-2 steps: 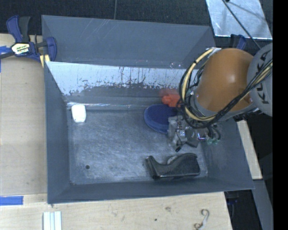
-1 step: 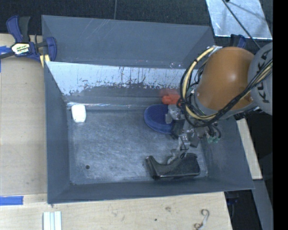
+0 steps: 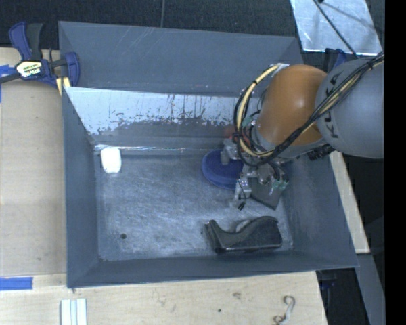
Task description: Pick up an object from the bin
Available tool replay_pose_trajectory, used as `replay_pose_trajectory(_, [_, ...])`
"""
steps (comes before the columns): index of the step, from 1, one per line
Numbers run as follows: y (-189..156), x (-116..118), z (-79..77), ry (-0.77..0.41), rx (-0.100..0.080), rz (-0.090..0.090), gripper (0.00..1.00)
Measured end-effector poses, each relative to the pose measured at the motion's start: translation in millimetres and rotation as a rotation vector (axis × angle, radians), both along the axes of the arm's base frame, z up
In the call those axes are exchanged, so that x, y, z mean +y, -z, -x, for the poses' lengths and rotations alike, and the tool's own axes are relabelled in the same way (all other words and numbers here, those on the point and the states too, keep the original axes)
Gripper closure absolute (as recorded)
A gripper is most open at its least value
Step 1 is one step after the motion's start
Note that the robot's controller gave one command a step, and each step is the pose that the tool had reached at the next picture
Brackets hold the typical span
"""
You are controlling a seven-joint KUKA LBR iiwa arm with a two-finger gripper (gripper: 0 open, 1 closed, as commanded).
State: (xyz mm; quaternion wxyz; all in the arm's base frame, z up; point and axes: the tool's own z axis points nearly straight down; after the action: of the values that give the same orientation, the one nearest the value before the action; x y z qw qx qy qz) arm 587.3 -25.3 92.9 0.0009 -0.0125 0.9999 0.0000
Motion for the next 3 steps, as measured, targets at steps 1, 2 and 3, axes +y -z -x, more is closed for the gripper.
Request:
replay_pose_trajectory(1, [21,-16,17.5,0.179,-0.008,-0.003,0.00])
replay_pose_trajectory(2, [20,-16,18.2,0.178,-0.003,-0.002,1.00])
replay_pose_trajectory(3, [21,-1,-14.7,0.220,-0.001,0.000,1.00])
